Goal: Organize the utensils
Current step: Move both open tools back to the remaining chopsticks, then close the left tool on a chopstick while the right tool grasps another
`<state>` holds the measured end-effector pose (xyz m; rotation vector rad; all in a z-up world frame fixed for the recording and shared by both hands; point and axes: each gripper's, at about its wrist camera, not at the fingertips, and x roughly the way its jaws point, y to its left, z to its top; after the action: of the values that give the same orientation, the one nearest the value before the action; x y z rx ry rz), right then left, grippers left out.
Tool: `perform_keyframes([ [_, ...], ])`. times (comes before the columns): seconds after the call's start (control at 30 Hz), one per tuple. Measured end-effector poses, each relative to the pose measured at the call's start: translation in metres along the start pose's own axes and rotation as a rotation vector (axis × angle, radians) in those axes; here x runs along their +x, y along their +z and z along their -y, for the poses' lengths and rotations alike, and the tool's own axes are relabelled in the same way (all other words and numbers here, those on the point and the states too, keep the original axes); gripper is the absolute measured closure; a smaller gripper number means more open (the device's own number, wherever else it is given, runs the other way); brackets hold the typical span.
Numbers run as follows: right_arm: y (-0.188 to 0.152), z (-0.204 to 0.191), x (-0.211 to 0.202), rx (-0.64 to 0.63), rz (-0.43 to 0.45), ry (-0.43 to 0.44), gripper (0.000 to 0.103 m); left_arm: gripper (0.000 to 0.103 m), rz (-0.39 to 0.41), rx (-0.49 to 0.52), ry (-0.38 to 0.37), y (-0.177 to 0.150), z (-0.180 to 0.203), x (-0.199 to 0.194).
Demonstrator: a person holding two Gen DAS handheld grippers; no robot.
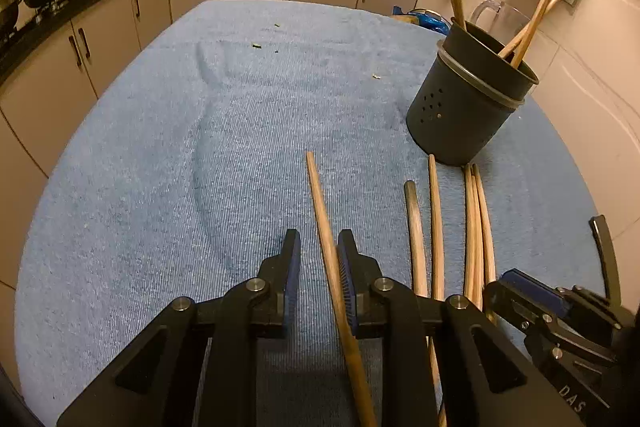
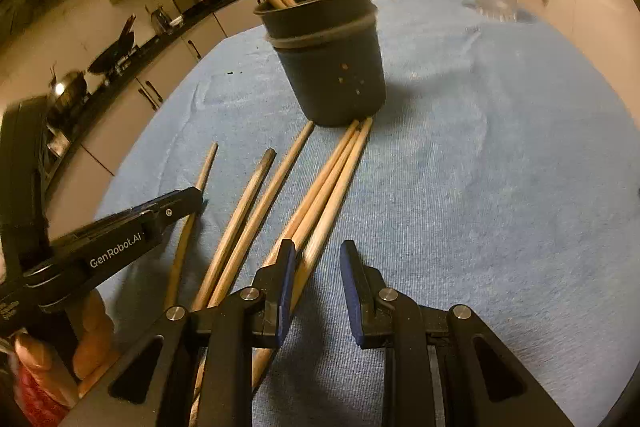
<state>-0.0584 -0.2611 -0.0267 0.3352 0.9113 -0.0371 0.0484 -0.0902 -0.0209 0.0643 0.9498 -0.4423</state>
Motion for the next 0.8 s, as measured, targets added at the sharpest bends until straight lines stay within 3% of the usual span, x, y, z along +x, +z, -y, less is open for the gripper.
perform_keyframes([
  [0.13,0.003,-0.005,0.001,-0.080,-0.053,-0.072,0.088,0.083,0.004,-0.007,-0.011,-0.001,-0.002,0.000],
  [0.4,0.007,0.052,-0.020,-0.033,-0.136,-0.093,0.088,0.083,0.008,-0.010,-0.021,-0.005,-0.006,-0.003],
  [0.6,0.023,0.088,-0.032,0.093,-0.111,-0.073,0.085,0.083,0.009,-0.012,-0.025,-0.006,-0.007,-0.006],
  [0.67,0.032,0.091,-0.029,0.107,-0.108,-0.071,0.079,0.083,0.010,-0.010,-0.023,-0.007,-0.008,-0.006],
  [0.8,0.050,0.085,-0.013,0.102,-0.113,-0.084,0.076,0.083,0.012,-0.003,-0.018,-0.007,-0.006,-0.006],
])
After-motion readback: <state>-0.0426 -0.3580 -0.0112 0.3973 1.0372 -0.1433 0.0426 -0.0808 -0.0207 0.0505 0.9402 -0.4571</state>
